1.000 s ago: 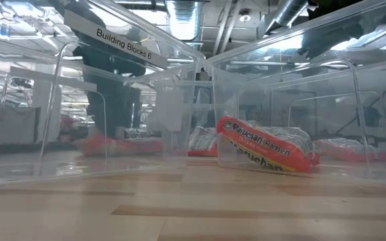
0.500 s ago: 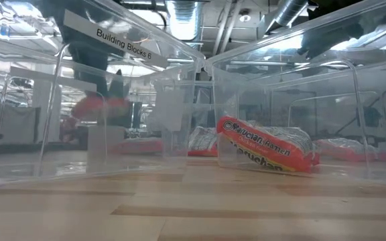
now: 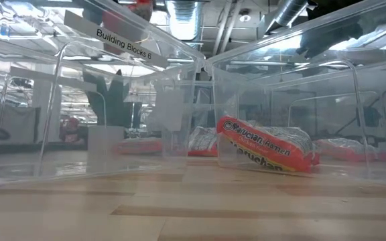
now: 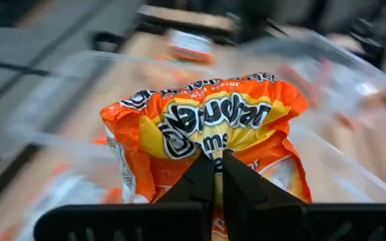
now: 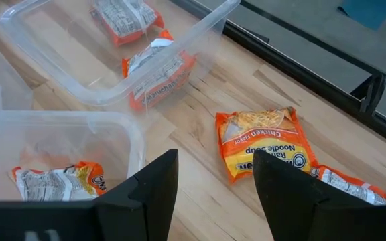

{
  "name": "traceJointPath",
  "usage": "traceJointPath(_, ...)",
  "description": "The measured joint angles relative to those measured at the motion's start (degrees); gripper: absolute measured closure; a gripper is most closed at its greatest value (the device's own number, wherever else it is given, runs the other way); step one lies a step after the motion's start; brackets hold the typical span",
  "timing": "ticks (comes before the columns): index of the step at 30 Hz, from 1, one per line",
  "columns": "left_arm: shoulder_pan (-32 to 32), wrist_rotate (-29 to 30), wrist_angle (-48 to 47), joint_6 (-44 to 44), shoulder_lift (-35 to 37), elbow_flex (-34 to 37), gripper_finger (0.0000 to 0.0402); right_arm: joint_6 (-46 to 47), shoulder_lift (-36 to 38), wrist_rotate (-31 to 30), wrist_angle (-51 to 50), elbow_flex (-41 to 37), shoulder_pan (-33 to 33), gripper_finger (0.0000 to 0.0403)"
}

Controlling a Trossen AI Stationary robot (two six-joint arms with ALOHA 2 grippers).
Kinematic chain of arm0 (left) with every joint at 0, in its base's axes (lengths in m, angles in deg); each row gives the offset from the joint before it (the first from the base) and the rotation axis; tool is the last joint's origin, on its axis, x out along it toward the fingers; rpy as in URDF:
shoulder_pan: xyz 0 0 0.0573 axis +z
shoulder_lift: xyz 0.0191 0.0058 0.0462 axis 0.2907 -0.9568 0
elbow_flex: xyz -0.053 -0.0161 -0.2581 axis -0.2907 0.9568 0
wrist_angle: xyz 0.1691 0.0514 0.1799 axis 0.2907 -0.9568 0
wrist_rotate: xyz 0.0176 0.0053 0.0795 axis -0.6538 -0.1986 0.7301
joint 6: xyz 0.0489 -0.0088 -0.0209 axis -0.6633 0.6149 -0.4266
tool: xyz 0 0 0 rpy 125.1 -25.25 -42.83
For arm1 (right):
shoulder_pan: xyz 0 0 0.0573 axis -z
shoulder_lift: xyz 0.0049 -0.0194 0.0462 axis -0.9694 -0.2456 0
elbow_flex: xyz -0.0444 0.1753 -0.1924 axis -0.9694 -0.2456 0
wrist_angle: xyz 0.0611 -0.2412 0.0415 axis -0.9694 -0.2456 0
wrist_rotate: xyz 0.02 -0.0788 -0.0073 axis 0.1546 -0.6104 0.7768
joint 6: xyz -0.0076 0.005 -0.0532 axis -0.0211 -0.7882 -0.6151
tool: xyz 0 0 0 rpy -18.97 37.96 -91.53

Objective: Sort Maruchan noodles
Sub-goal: Put the noodle pack into the bottom left transparent bin, then put the noodle pack into the bottom right transparent bin

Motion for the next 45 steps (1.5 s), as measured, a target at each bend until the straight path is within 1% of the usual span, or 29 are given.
traceJointPath(4, -10.21, 4.07, 0.41, 0.21, -4.59, 0.07, 0.0401, 0.00, 0.02, 0.00, 0.19, -0.01, 0.00, 0.0189)
traceJointPath(8, -18.38, 4.68, 2.93, -0.89, -10.64, 0.10, 0.0401, 0.00, 0.02, 0.00, 0.23, -0.01, 0.00, 0.0189)
traceJointPath(11, -22.31, 3.91, 4.26, -1.80, -14.23, 0.10, 0.0401, 0.00, 0.00, 0.00, 0.23, -0.01, 0.01, 0.0189)
traceJointPath(14, -23.75, 4.28, 3.80, -1.30, -16.61, 0.10, 0.0401, 0.00, 0.00, 0.00, 0.23, 0.02, 0.02, 0.0189)
traceJointPath(19, -23.11, 5.83, 3.67, 0.22, -17.17, 0.10, 0.0400, 0.00, 0.00, 0.00, 0.30, 0.00, 0.01, 0.0189)
traceJointPath(23, -21.11, 6.21, 3.56, 0.42, -17.08, 0.10, 0.0378, 0.00, 0.02, -0.02, 0.34, 0.01, 0.00, 0.0189)
traceJointPath(27, -18.63, 4.76, 3.30, 0.35, -17.06, 0.10, 0.0331, 0.00, 0.02, -0.01, 0.40, -0.01, 0.02, 0.0189)
traceJointPath(33, -15.43, 3.63, 1.39, 0.36, -17.06, 0.10, 0.0244, 0.94, 0.00, 0.00, 0.56, -0.01, 2.11, 0.0189)
traceJointPath(36, -13.58, 3.93, 1.05, 0.18, -17.03, 0.10, 0.0215, 1.10, -0.64, 0.32, 0.46, 0.05, 6.38, 0.0189)
traceJointPath(38, -12.22, 4.93, 1.40, -0.66, -16.68, 0.10, 0.0204, -0.84, -1.38, 1.35, -0.02, 0.04, 10.77, 0.0189)
traceJointPath(40, -10.60, 4.64, 3.63, -2.02, -16.27, 0.10, 0.0200, -3.34, -2.43, 2.69, 0.01, 0.06, 15.99, 0.0189)
traceJointPath(42, -9.16, 2.60, 5.62, -3.50, -15.16, 0.47, 0.0199, -6.54, -3.73, 5.47, 0.29, 0.02, 21.44, 0.0189)
traceJointPath(43, -8.36, 1.11, 8.65, -4.60, -14.34, 1.29, 0.0199, -8.44, -4.48, 6.89, 1.09, 0.02, 24.31, 0.0189)
traceJointPath(45, -6.64, -1.54, 13.61, -6.26, -12.20, 3.82, 0.0198, -12.67, -5.94, 11.59, 4.22, -0.30, 29.80, 0.0189)
